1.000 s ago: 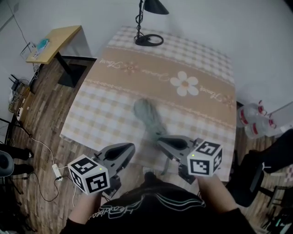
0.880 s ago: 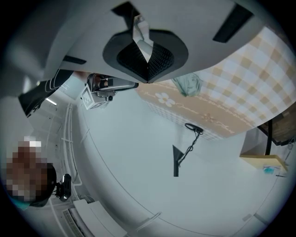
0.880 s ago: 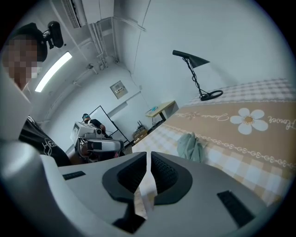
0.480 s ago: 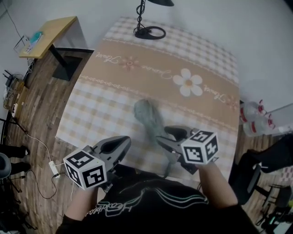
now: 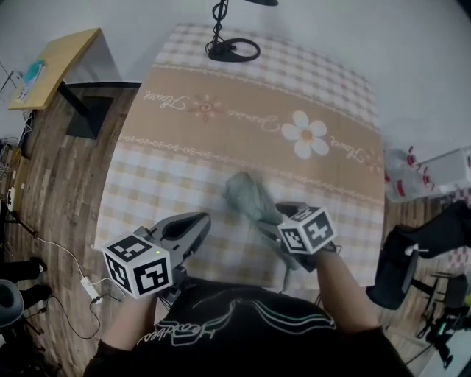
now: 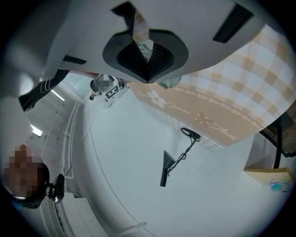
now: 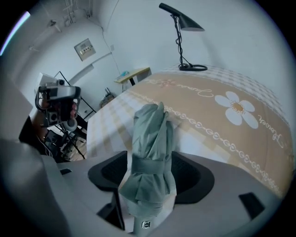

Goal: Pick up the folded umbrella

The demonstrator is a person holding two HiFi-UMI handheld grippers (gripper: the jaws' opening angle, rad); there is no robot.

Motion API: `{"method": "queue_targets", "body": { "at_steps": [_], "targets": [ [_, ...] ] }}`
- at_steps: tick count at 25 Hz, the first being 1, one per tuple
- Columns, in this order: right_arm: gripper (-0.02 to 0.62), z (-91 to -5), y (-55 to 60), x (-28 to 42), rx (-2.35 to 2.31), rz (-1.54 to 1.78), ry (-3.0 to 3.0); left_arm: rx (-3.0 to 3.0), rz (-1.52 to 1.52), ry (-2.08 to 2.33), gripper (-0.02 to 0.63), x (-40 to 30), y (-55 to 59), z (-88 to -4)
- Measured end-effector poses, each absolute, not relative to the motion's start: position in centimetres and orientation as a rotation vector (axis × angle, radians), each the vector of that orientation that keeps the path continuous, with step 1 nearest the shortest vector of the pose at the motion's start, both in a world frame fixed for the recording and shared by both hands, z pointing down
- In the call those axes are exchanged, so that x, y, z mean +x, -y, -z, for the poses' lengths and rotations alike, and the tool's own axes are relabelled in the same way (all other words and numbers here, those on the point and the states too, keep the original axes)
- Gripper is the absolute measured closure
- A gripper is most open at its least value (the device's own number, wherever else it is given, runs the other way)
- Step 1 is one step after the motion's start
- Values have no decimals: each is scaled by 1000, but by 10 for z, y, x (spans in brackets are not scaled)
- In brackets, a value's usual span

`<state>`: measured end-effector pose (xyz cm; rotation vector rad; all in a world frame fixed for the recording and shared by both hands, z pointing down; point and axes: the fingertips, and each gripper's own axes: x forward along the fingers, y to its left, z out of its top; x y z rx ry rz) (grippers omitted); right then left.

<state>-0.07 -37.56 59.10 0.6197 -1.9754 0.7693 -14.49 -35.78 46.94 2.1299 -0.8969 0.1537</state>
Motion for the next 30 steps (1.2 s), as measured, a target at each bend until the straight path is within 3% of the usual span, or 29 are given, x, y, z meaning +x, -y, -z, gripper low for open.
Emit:
{"method": "queue_targets", "body": {
  "at_steps": [20,30],
  "targets": [
    [293,-645,376,-8,686,-603,1639,2139,-205,761,607,-218,388,-500],
    [284,-650,364,-15,588,-707,1538,2114,-174,776,607,-239,376,-504]
  ]
}}
